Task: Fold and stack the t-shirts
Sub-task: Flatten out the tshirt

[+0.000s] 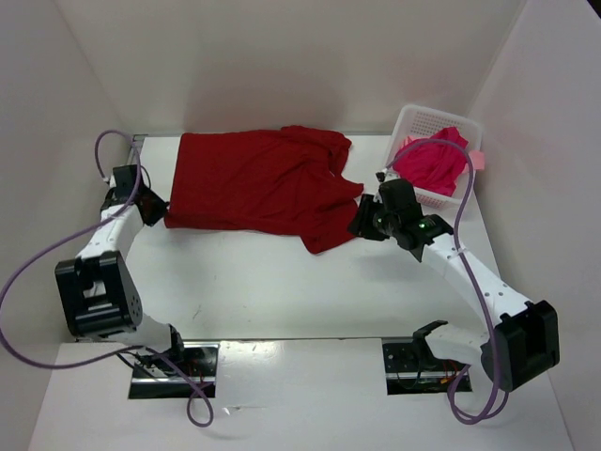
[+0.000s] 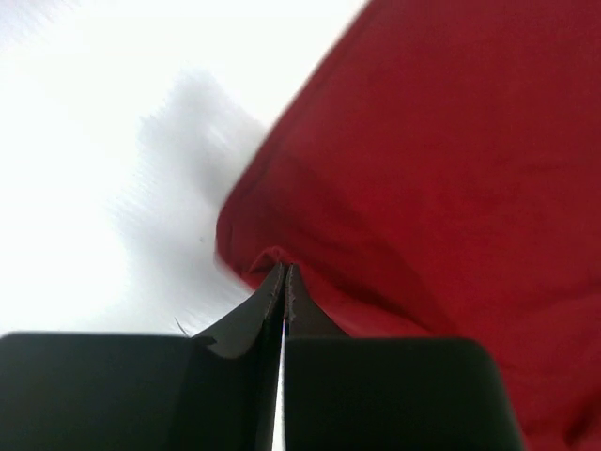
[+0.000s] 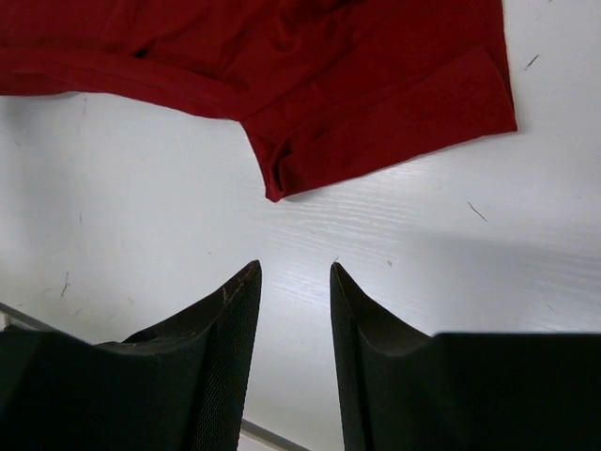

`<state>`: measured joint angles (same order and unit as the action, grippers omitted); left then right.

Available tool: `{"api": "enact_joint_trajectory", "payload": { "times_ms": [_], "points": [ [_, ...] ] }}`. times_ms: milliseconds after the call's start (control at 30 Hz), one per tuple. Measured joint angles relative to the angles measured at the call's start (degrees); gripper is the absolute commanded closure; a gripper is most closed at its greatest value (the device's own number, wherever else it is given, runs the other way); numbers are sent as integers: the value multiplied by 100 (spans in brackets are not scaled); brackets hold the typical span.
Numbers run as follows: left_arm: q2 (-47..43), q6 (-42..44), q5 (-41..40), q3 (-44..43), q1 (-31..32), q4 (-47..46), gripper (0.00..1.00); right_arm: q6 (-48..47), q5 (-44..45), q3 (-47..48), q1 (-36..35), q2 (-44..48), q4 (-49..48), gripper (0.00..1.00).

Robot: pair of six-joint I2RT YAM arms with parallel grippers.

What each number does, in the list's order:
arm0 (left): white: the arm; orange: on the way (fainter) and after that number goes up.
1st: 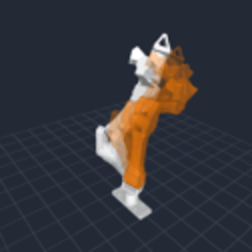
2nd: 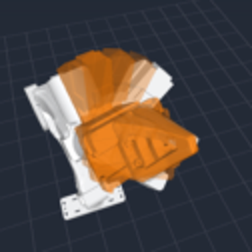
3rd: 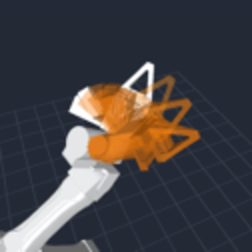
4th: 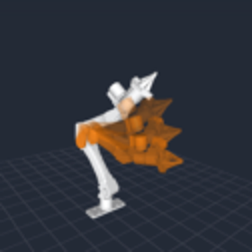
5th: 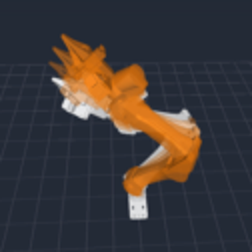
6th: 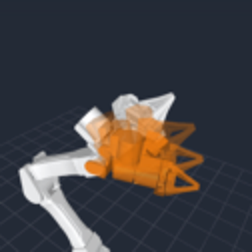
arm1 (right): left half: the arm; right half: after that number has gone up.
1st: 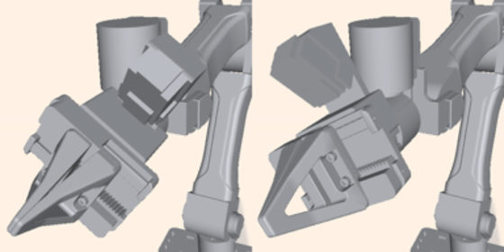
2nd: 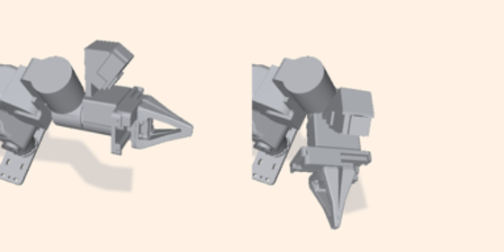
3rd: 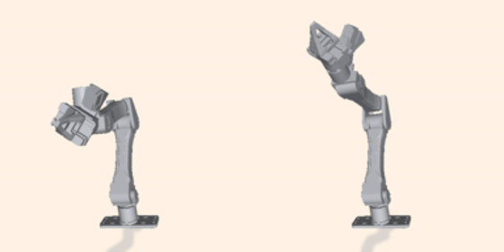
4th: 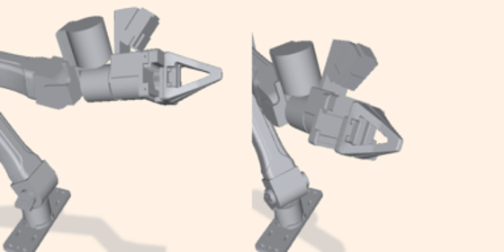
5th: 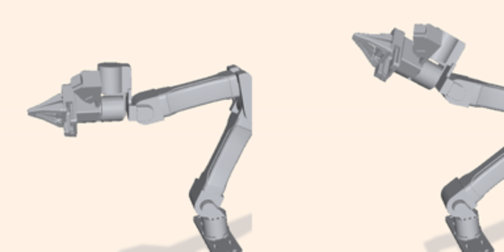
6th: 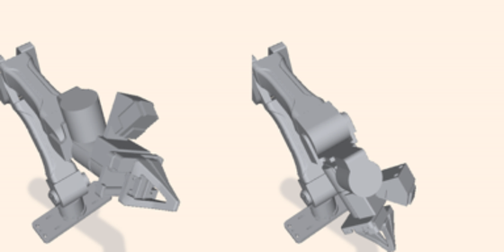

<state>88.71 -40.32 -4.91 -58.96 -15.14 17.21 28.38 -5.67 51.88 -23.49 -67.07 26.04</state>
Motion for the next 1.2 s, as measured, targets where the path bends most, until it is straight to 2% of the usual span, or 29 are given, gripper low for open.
{"api": "enact_joint_trajectory", "payload": {
  "times_ms": [133, 267, 367, 500, 600, 767, 933, 1200],
  "points": [
    [-778, 0, 212, 229, 0, 42, 100, 81, 188, -15, 0, 0, 2, 57],
    [-1722, -48, 433, 866, 0, 374, 100, 240, 365, -15, 212, -103, -15, 53],
    [-2494, -184, 660, 1307, 0, 772, 100, 380, 503, 46, 468, -490, -52, 52],
    [-3139, -455, 1049, 1941, 0, 839, 99, 590, 671, 129, 570, -1169, -267, 49],
    [-3318, -595, 1202, 2319, 9, 951, 99, 719, 748, 149, 634, -1648, -472, 49],
    [-3357, -654, 1276, 2371, 22, 938, 99, 824, 1051, 262, 835, -2470, -739, 63],
    [-3383, -634, 1281, 2371, 22, 837, 99, 841, 1279, 684, 866, -3143, -970, 64],
    [-3338, -365, 1237, 2105, 17, 811, 98, 654, 1473, 1263, 866, -3722, -1106, 65]
  ]
}}
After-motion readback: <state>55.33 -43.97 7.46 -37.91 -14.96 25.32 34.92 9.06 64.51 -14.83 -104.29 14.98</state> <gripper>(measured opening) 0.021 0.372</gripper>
